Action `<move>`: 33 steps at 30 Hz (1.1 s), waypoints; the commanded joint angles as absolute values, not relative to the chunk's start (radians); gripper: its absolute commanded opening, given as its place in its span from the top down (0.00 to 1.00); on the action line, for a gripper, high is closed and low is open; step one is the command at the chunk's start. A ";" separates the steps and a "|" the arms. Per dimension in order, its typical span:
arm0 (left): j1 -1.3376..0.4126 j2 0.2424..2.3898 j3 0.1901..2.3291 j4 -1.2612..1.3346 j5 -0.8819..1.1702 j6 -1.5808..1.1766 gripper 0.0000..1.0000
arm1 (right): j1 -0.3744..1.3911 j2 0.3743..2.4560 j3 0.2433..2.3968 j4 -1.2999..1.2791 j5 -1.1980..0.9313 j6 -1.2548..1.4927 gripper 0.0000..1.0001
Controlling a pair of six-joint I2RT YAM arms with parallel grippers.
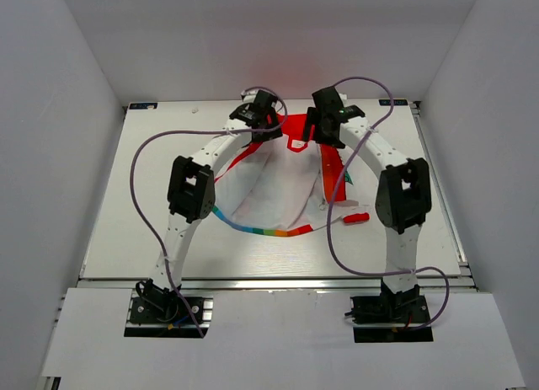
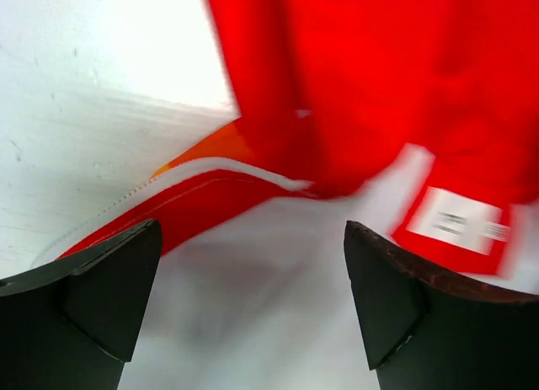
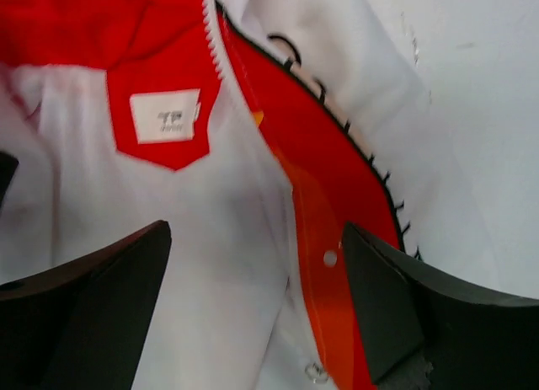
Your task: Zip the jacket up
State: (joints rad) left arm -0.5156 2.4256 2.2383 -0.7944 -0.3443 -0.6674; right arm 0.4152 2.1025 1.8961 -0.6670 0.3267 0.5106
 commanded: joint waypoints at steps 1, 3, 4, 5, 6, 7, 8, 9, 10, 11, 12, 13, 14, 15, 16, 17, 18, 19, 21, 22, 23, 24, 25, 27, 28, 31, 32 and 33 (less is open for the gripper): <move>-0.534 2.169 2.251 -0.698 -0.304 -0.620 0.02 | 0.423 1.870 1.815 -0.551 0.203 0.436 0.11; -0.535 2.070 2.136 -0.686 -0.281 -0.618 0.02 | 0.423 1.768 1.694 -0.540 0.190 0.430 0.11; -0.535 2.028 2.082 -0.660 -0.270 -0.615 0.02 | 0.423 1.732 1.642 -0.531 0.192 0.428 0.11; -0.534 1.988 2.028 -0.655 -0.259 -0.615 0.02 | 0.422 1.659 1.587 -0.525 0.195 0.428 0.11; -0.534 1.946 1.972 -0.657 -0.264 -0.621 0.02 | 0.423 1.623 1.480 -0.523 0.196 0.422 0.11; -0.535 1.855 1.844 -0.663 -0.271 -0.632 0.02 | 0.423 1.591 1.426 -0.523 0.195 0.417 0.11; -0.534 1.808 1.771 -0.669 -0.284 -0.646 0.02 | 0.425 1.530 1.373 -0.522 0.189 0.408 0.11; -0.534 1.757 1.694 -0.673 -0.331 -0.688 0.02 | 0.431 1.504 1.280 -0.529 0.184 0.403 0.11; -0.532 1.658 1.536 -0.675 -0.350 -0.718 0.02 | 0.437 1.482 1.240 -0.534 0.180 0.387 0.11; -0.525 1.610 1.454 -0.667 -0.360 -0.741 0.02 | 0.445 1.444 1.200 -0.537 0.178 0.385 0.11; -0.516 1.565 1.377 -0.640 -0.341 -0.771 0.02 | 0.457 1.427 1.163 -0.537 0.190 0.391 0.11; -0.503 1.525 1.306 -0.628 -0.318 -0.787 0.02 | 0.462 1.414 1.099 -0.531 0.193 0.393 0.11; -0.467 1.466 1.192 -0.611 -0.287 -0.798 0.02 | 0.465 1.396 1.076 -0.526 0.195 0.396 0.11; -0.445 1.447 1.148 -0.603 -0.255 -0.798 0.02 | 0.466 1.394 1.056 -0.522 0.205 0.399 0.11; -0.425 1.434 1.116 -0.610 -0.238 -0.801 0.02 | 0.466 1.394 1.033 -0.519 0.209 0.399 0.11; -0.393 1.424 1.076 -0.624 -0.247 -0.805 0.02 | 0.468 1.402 1.026 -0.523 0.218 0.406 0.11; -0.378 1.424 1.063 -0.650 -0.258 -0.819 0.02 | 0.469 1.410 1.023 -0.526 0.239 0.413 0.11; -0.356 1.427 1.054 -0.653 -0.279 -0.818 0.02 | 0.469 1.416 1.025 -0.538 0.242 0.414 0.11; -0.335 1.442 1.037 -0.647 -0.311 -0.827 0.02 | 0.469 1.422 1.022 -0.541 0.250 0.420 0.11; -0.301 1.450 1.032 -0.638 -0.314 -0.827 0.02 | 0.469 1.414 1.019 -0.537 0.250 0.417 0.11; -0.279 1.463 1.025 -0.624 -0.304 -0.825 0.02 | 0.469 1.407 1.012 -0.532 0.255 0.420 0.11; -0.259 1.497 1.013 -0.595 -0.293 -0.815 0.02 | 0.469 1.399 1.008 -0.525 0.259 0.420 0.11; -0.224 1.521 1.011 -0.592 -0.282 -0.813 0.02 | 0.469 1.381 1.002 -0.519 0.261 0.416 0.11; -0.201 1.607 1.029 -0.595 -0.278 -0.801 0.02 | 0.469 1.367 0.994 -0.503 0.268 0.405 0.11; -0.195 1.633 1.037 -0.595 -0.282 -0.799 0.02 | 0.469 1.364 0.996 -0.506 0.271 0.400 0.11; -0.195 1.725 1.063 -0.574 -0.287 -0.795 0.04 | 0.469 1.368 1.019 -0.554 0.291 0.408 0.11; -0.192 1.744 1.066 -0.559 -0.270 -0.790 0.07 | 0.469 1.367 1.023 -0.564 0.298 0.410 0.11; -0.193 1.761 1.071 -0.539 -0.262 -0.788 0.10 | 0.469 1.364 1.023 -0.572 0.301 0.413 0.11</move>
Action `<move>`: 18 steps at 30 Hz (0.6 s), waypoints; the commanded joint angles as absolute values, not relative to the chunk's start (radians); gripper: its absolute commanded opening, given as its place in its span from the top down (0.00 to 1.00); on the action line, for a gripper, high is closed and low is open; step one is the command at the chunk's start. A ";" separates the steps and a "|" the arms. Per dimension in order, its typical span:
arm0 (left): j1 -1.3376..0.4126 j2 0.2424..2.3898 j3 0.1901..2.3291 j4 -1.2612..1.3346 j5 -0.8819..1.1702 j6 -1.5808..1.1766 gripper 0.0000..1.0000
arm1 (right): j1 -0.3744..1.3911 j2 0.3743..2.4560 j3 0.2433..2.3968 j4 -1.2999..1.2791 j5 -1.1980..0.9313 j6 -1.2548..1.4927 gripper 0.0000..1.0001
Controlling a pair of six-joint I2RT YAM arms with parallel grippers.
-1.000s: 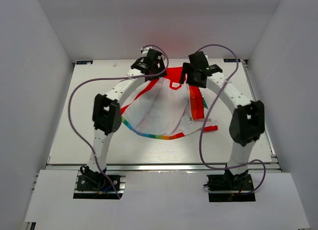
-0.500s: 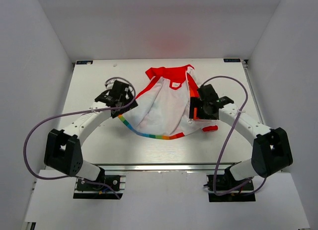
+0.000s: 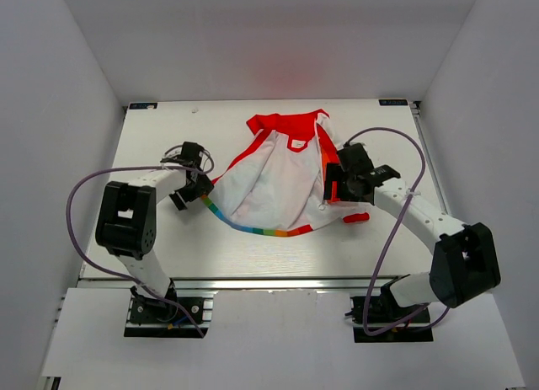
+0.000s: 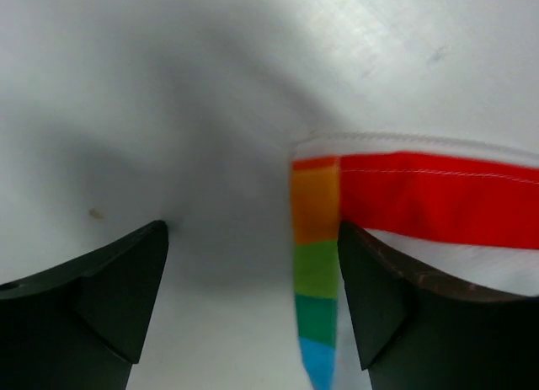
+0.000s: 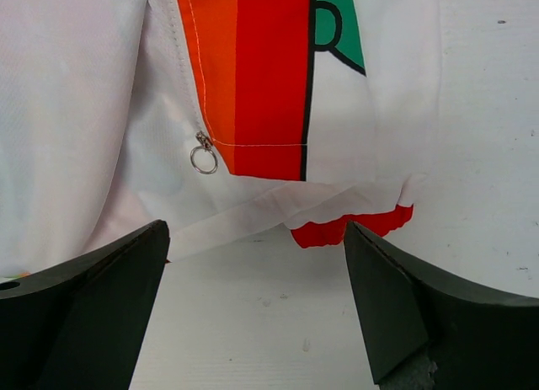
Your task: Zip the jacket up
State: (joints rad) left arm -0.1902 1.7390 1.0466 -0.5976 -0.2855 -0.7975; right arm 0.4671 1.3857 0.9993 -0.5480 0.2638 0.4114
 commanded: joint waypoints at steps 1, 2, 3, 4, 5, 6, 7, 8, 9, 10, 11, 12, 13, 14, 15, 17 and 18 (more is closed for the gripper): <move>-0.192 1.790 1.083 -0.529 -0.256 -0.787 0.14 | 0.468 1.355 1.022 -0.574 0.302 0.411 0.11; -0.192 1.802 1.086 -0.523 -0.249 -0.785 0.17 | 0.469 1.348 1.022 -0.574 0.302 0.411 0.11; -0.192 1.812 1.089 -0.508 -0.235 -0.781 0.24 | 0.469 1.341 1.020 -0.572 0.305 0.413 0.11; -0.192 1.824 1.086 -0.500 -0.227 -0.776 0.30 | 0.469 1.329 1.019 -0.572 0.310 0.411 0.11; -0.192 1.828 1.080 -0.488 -0.218 -0.766 0.36 | 0.469 1.322 1.019 -0.572 0.311 0.416 0.11; -0.193 1.829 1.069 -0.459 -0.203 -0.759 0.49 | 0.469 1.316 1.019 -0.572 0.319 0.419 0.11; -0.193 1.829 1.057 -0.445 -0.202 -0.753 0.49 | 0.469 1.306 1.020 -0.574 0.322 0.425 0.11; -0.193 1.827 1.039 -0.434 -0.196 -0.750 0.73 | 0.469 1.301 1.022 -0.575 0.328 0.431 0.11; -0.192 1.824 1.031 -0.417 -0.196 -0.746 0.84 | 0.469 1.296 1.022 -0.577 0.339 0.436 0.11; -0.192 1.821 1.023 -0.410 -0.196 -0.741 1.00 | 0.469 1.287 1.020 -0.577 0.341 0.437 0.11; -0.193 1.818 1.014 -0.399 -0.195 -0.727 1.00 | 0.469 1.284 1.017 -0.575 0.344 0.440 0.11; -0.193 1.804 1.011 -0.385 -0.192 -0.721 1.00 | 0.468 1.281 1.016 -0.575 0.354 0.442 0.11; -0.193 1.792 1.006 -0.380 -0.201 -0.718 1.00 | 0.468 1.275 1.012 -0.578 0.359 0.442 0.11; -0.193 1.777 1.005 -0.379 -0.209 -0.707 1.00 | 0.468 1.273 1.011 -0.580 0.364 0.445 0.11; -0.192 1.734 1.000 -0.371 -0.213 -0.700 1.00 | 0.468 1.272 1.009 -0.584 0.377 0.451 0.11; -0.193 1.672 0.999 -0.365 -0.206 -0.669 1.00 | 0.466 1.270 1.005 -0.597 0.383 0.456 0.11; -0.201 1.596 1.011 -0.370 -0.207 -0.658 1.00 | 0.468 1.269 1.002 -0.600 0.383 0.462 0.11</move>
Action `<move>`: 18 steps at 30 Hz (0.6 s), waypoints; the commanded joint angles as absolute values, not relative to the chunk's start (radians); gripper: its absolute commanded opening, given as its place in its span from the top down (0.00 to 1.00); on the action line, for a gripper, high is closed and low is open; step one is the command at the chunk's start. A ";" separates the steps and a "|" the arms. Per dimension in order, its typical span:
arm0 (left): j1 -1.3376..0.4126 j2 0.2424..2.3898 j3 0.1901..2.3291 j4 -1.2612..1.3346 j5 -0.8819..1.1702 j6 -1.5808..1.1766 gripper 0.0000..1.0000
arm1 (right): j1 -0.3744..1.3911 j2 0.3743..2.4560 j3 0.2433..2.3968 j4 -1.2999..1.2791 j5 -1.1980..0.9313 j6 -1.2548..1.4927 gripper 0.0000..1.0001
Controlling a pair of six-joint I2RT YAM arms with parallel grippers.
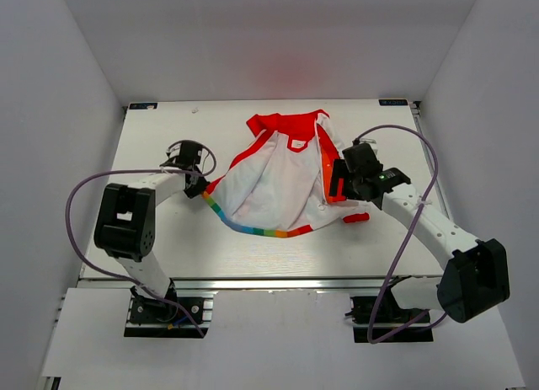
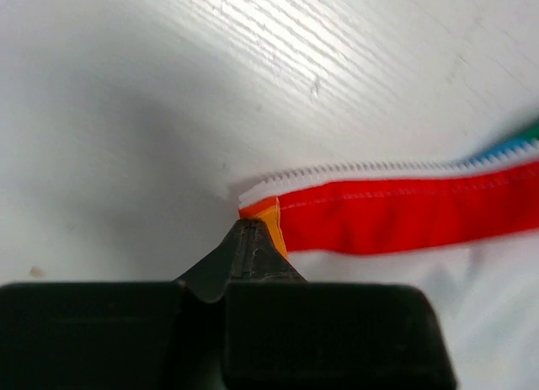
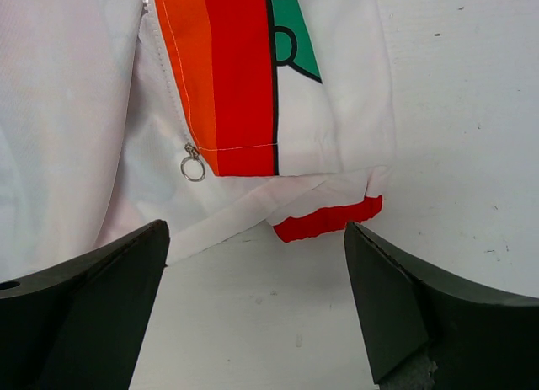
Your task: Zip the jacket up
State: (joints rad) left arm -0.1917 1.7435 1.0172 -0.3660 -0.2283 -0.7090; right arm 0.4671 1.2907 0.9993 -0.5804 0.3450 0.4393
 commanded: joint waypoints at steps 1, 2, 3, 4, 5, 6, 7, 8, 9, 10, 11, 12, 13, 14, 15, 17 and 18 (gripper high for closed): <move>-0.239 1.553 1.015 -0.373 -0.234 -0.655 1.00 | 0.468 1.264 0.999 -0.600 0.380 0.465 0.11; -0.268 1.510 1.019 -0.370 -0.317 -0.638 1.00 | 0.468 1.262 0.988 -0.595 0.374 0.466 0.11; -0.299 1.437 1.031 -0.371 -0.355 -0.632 1.00 | 0.468 1.255 0.982 -0.588 0.364 0.465 0.11; -0.355 1.404 1.038 -0.377 -0.377 -0.626 1.00 | 0.466 1.250 0.976 -0.581 0.357 0.462 0.11; -0.386 1.379 1.045 -0.379 -0.397 -0.608 1.00 | 0.468 1.247 0.963 -0.572 0.347 0.453 0.11; -0.447 1.358 1.052 -0.380 -0.406 -0.603 1.00 | 0.468 1.241 0.959 -0.572 0.345 0.448 0.11; -0.484 1.330 1.055 -0.383 -0.420 -0.594 1.00 | 0.468 1.239 0.956 -0.574 0.345 0.448 0.11; -0.530 1.327 1.061 -0.399 -0.449 -0.583 1.00 | 0.468 1.238 0.954 -0.575 0.351 0.448 0.11; -0.573 1.333 1.072 -0.420 -0.513 -0.578 1.00 | 0.468 1.233 0.950 -0.583 0.354 0.449 0.11; -0.660 1.360 1.103 -0.445 -0.531 -0.575 1.00 | 0.468 1.232 0.946 -0.583 0.357 0.451 0.11; -0.705 1.376 1.114 -0.489 -0.538 -0.572 1.00 | 0.465 1.230 0.945 -0.584 0.359 0.453 0.13; -0.791 1.394 1.117 -0.501 -0.549 -0.568 1.00 | 0.465 1.227 0.942 -0.587 0.360 0.454 0.13; -0.828 1.411 1.118 -0.517 -0.563 -0.569 1.00 | 0.463 1.226 0.942 -0.586 0.360 0.456 0.13; -0.859 1.442 1.118 -0.578 -0.581 -0.624 1.00 | 0.459 1.226 0.943 -0.587 0.360 0.454 0.13; -0.871 1.456 1.117 -0.609 -0.584 -0.659 1.00 | 0.459 1.227 0.943 -0.588 0.360 0.454 0.13; -0.862 1.474 1.108 -0.670 -0.621 -0.747 1.00 | 0.459 1.229 0.943 -0.584 0.353 0.449 0.13; -0.850 1.477 1.109 -0.686 -0.646 -0.761 0.94 | 0.459 1.230 0.942 -0.586 0.345 0.446 0.13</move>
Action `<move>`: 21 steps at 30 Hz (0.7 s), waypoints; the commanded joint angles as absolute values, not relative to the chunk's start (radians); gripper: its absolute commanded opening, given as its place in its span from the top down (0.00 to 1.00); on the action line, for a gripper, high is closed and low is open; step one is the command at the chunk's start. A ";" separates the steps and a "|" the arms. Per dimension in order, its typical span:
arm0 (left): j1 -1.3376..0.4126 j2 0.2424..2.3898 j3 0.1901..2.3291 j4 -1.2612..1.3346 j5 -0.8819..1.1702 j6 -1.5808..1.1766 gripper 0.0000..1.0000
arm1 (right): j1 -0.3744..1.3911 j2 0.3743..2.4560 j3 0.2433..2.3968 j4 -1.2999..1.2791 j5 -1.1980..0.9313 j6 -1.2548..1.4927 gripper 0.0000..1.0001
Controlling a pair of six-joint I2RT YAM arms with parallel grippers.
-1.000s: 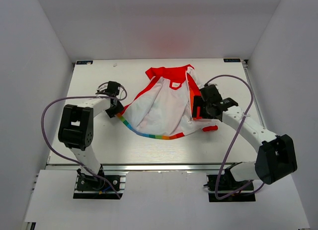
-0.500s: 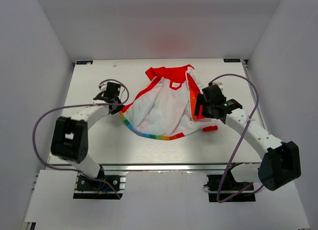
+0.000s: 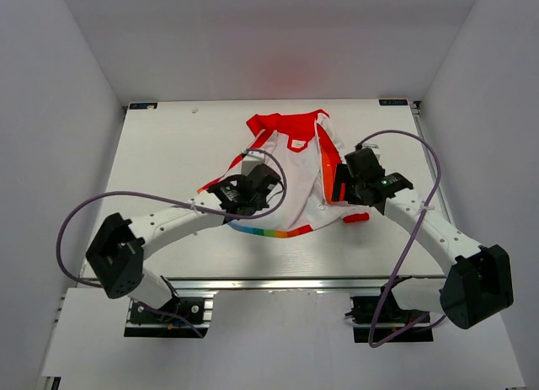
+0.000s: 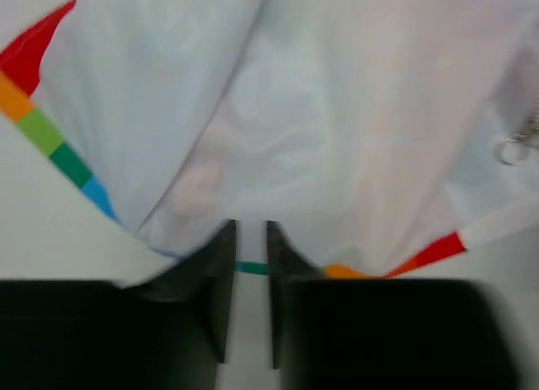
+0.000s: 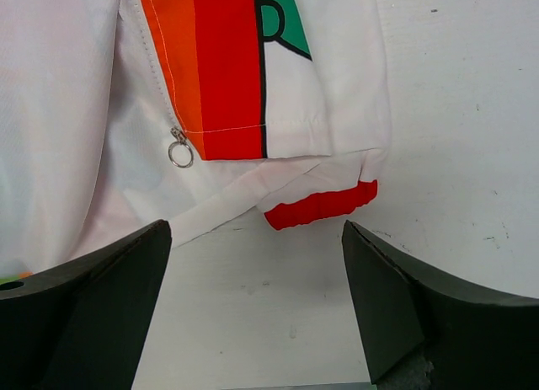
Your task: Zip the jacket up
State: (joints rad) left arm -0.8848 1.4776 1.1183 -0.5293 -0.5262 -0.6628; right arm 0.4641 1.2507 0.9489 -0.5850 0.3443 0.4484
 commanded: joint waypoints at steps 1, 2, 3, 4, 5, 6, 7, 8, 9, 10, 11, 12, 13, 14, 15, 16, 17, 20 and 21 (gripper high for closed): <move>-0.838 1.479 1.117 -0.698 -0.655 -0.775 0.58 | 0.459 1.232 0.939 -0.583 0.339 0.443 0.13; -0.822 1.473 1.127 -0.704 -0.646 -0.776 0.41 | 0.459 1.233 0.937 -0.583 0.327 0.433 0.12; -0.786 1.464 1.127 -0.695 -0.634 -0.773 0.24 | 0.459 1.232 0.937 -0.584 0.324 0.431 0.12; -0.764 1.453 1.124 -0.683 -0.615 -0.767 0.02 | 0.459 1.232 0.931 -0.584 0.319 0.428 0.12; -0.740 1.442 1.105 -0.649 -0.603 -0.761 0.02 | 0.459 1.232 0.930 -0.583 0.321 0.426 0.12; -0.668 1.418 1.094 -0.625 -0.577 -0.752 0.02 | 0.459 1.232 0.928 -0.584 0.322 0.426 0.12; -0.626 1.408 1.083 -0.580 -0.496 -0.729 0.02 | 0.459 1.232 0.927 -0.583 0.321 0.428 0.11; -0.582 1.404 1.062 -0.557 -0.453 -0.715 0.02 | 0.459 1.235 0.925 -0.578 0.316 0.428 0.11; -0.505 1.404 1.054 -0.539 -0.421 -0.706 0.02 | 0.459 1.236 0.925 -0.577 0.311 0.428 0.11; -0.477 1.411 1.051 -0.522 -0.396 -0.698 0.02 | 0.459 1.241 0.925 -0.575 0.308 0.428 0.11; -0.428 1.423 1.058 -0.519 -0.379 -0.693 0.02 | 0.459 1.250 0.933 -0.575 0.302 0.426 0.11; -0.408 1.437 1.065 -0.518 -0.365 -0.689 0.02 | 0.459 1.253 0.936 -0.577 0.299 0.428 0.11; -0.390 1.469 1.071 -0.514 -0.351 -0.690 0.02 | 0.459 1.259 0.940 -0.580 0.298 0.426 0.11; -0.370 1.483 1.071 -0.503 -0.295 -0.687 0.02 | 0.457 1.264 0.946 -0.580 0.299 0.426 0.11; -0.332 1.499 1.066 -0.488 -0.263 -0.686 0.02 | 0.459 1.272 0.948 -0.581 0.301 0.425 0.11; -0.316 1.529 1.062 -0.462 -0.229 -0.681 0.02 | 0.459 1.275 0.951 -0.583 0.301 0.426 0.11; -0.290 1.546 1.055 -0.445 -0.163 -0.677 0.02 | 0.459 1.279 0.956 -0.586 0.302 0.426 0.11; -0.276 1.621 1.049 -0.429 -0.143 -0.676 0.02 | 0.459 1.281 0.957 -0.591 0.308 0.422 0.11; -0.276 1.643 1.057 -0.443 -0.155 -0.681 0.02 | 0.459 1.281 0.960 -0.595 0.313 0.422 0.11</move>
